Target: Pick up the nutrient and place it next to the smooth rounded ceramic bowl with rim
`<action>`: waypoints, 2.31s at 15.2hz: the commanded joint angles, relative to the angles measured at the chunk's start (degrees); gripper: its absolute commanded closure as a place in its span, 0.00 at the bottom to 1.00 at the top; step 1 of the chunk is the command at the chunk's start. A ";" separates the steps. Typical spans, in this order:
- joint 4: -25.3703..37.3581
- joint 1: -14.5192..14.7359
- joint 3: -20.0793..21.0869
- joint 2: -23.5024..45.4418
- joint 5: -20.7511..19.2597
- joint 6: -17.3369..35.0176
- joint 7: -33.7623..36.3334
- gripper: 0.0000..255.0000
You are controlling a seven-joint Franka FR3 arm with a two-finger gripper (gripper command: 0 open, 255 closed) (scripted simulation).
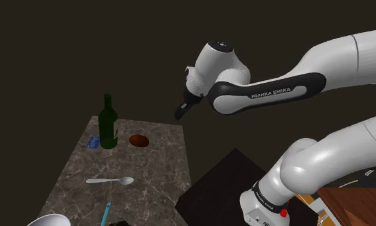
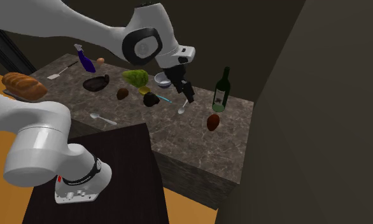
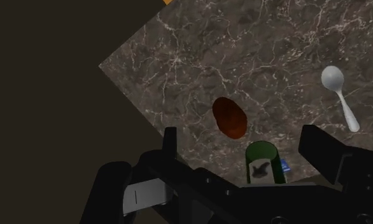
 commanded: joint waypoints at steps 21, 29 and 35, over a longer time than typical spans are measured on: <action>26.74 3.65 1.67 55.74 -75.89 0.89 47.71 0.00; 36.89 6.96 -2.23 67.56 -83.82 -0.80 49.28 0.00; 39.33 6.73 -3.10 70.15 -85.02 -0.10 49.31 0.00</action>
